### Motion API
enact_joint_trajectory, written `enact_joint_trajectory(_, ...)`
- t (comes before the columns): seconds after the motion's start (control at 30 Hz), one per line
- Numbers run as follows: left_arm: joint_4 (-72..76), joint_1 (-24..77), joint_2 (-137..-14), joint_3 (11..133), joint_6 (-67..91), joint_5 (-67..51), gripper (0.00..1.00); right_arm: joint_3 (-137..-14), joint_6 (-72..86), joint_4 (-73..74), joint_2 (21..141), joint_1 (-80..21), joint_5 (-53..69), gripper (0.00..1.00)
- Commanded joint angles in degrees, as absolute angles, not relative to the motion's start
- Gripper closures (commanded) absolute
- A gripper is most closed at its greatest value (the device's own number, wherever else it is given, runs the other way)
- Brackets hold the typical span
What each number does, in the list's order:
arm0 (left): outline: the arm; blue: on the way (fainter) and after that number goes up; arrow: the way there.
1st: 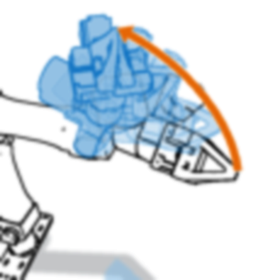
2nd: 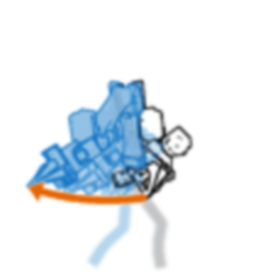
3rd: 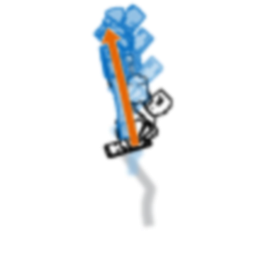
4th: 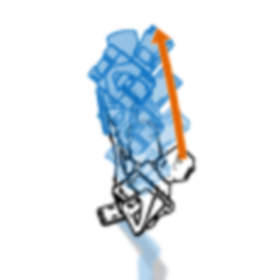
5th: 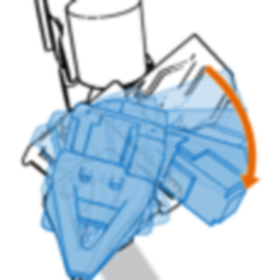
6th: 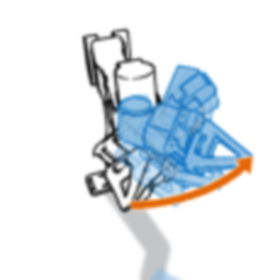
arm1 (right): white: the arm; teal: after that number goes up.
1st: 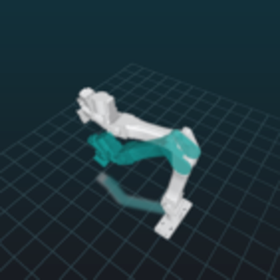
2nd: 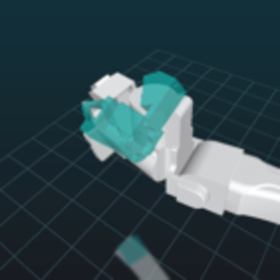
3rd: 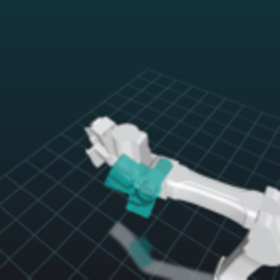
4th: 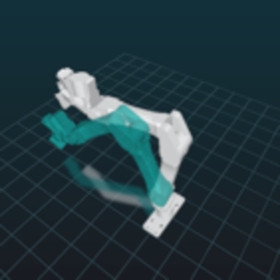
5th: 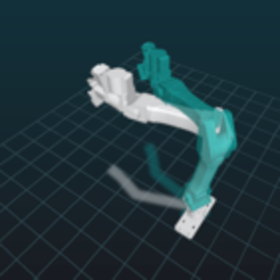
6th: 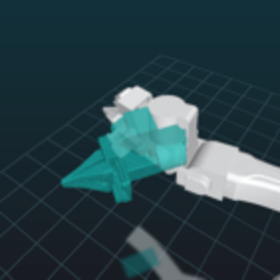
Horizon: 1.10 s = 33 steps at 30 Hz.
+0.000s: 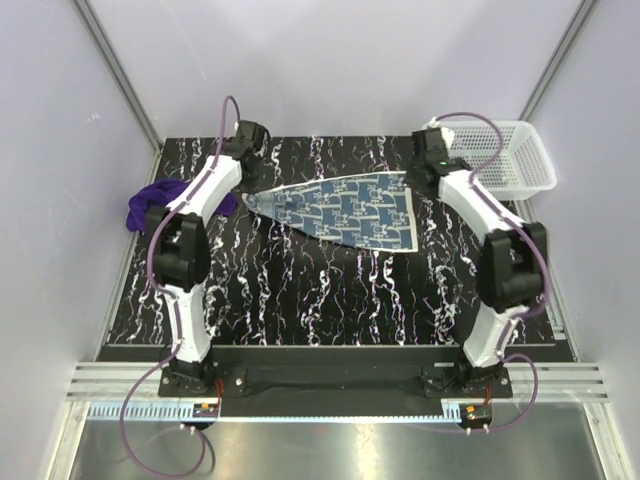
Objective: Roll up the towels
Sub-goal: Flatten the towel
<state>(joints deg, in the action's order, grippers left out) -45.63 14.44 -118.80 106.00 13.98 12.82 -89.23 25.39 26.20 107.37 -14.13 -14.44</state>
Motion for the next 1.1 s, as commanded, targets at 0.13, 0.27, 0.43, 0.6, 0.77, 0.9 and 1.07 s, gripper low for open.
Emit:
enact_joint_trajectory(0.13,-45.25,14.85,-83.44,86.59,14.15,11.17,1.00,-71.30,26.01,26.53,73.19,-14.06,-10.47,1.00)
enact_joint_trajectory(0.27,-52.63,14.94,-68.93,80.96,16.16,8.02,1.00,-62.41,27.07,30.40,56.02,-14.24,-7.91,1.00)
enact_joint_trajectory(0.43,-57.65,15.64,-58.55,75.95,18.89,3.70,1.00,-58.98,26.99,40.51,43.16,-14.15,-7.56,1.00)
enact_joint_trajectory(0.6,-56.34,15.73,-63.00,74.00,17.58,3.08,1.00,-57.92,26.54,41.49,49.11,-14.15,-9.84,1.00)
enact_joint_trajectory(0.77,-51.07,15.64,-75.83,75.66,15.56,5.44,0.99,-59.23,26.81,34.82,62.99,-14.15,-11.68,1.00)
enact_joint_trajectory(0.9,-48.96,15.47,-91.19,83.65,13.89,7.99,0.93,-63.44,26.19,30.59,76.17,-14.15,-15.99,1.00)
enact_joint_trajectory(1.07,-52.55,14.59,-116.07,104.73,13.27,8.79,0.69,-72.40,26.01,27.51,96.47,-13.62,-19.59,1.00)
